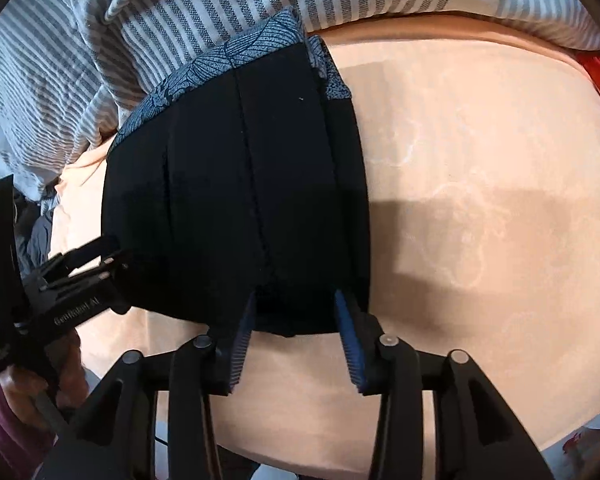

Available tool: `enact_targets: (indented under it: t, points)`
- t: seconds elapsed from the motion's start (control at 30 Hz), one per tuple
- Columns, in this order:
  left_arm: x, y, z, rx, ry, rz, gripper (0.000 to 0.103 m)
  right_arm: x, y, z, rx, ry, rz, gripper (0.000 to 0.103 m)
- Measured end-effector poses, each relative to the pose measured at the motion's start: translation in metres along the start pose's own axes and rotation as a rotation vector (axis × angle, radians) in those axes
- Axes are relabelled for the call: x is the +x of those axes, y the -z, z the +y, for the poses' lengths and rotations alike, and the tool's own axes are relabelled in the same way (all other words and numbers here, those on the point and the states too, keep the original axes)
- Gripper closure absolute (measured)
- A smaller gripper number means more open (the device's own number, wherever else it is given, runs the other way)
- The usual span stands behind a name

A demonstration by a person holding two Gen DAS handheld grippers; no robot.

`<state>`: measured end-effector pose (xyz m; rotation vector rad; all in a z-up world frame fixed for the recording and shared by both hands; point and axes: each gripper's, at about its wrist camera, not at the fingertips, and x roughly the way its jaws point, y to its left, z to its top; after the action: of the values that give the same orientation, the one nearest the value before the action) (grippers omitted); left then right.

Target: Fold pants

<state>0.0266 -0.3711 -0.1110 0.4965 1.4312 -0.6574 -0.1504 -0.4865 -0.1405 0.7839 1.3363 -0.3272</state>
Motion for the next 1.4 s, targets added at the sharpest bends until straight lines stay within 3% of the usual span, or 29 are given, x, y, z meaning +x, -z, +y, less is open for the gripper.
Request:
enact_targets:
  t: [0.03, 0.13, 0.3, 0.43, 0.57, 0.8, 1.07, 1.2, 1.3, 1.4]
  points:
    - [-0.002, -0.002, 0.004, -0.007, 0.007, 0.002, 0.020, -0.002, 0.000, -0.002, -0.001, -0.012, -0.002, 0.056]
    - [-0.010, -0.010, 0.017, -0.006, 0.019, -0.008, 0.020, -0.013, -0.006, -0.008, -0.024, -0.068, -0.033, 0.039]
    - [-0.016, -0.027, 0.038, 0.027, 0.000, -0.035, 0.020, -0.022, -0.022, -0.026, 0.005, -0.088, -0.058, 0.038]
    - [-0.007, -0.037, 0.061, -0.037, 0.019, -0.016, 0.020, -0.019, -0.032, -0.042, 0.072, -0.127, -0.060, 0.037]
    - [0.006, -0.041, 0.080, -0.040, 0.112, 0.023, 0.020, -0.005, -0.042, -0.054, 0.110, -0.213, -0.029, 0.033]
    - [0.032, -0.044, 0.105, 0.018, 0.330, 0.134, 0.020, 0.020, -0.059, -0.066, 0.057, -0.366, 0.013, 0.032]
    - [0.057, -0.048, 0.114, 0.035, 0.501, 0.171, 0.020, 0.047, -0.071, -0.083, 0.013, -0.546, 0.090, 0.030]
    - [0.070, -0.052, 0.102, 0.026, 0.518, 0.175, 0.015, 0.058, -0.080, -0.078, 0.008, -0.624, 0.096, 0.028]
    - [0.072, -0.054, 0.095, 0.004, 0.485, 0.159, 0.013, 0.063, -0.086, -0.065, -0.008, -0.602, 0.107, 0.028]
    - [0.060, -0.048, 0.083, -0.001, 0.462, 0.118, 0.028, 0.062, -0.086, -0.063, 0.048, -0.571, 0.120, 0.038]
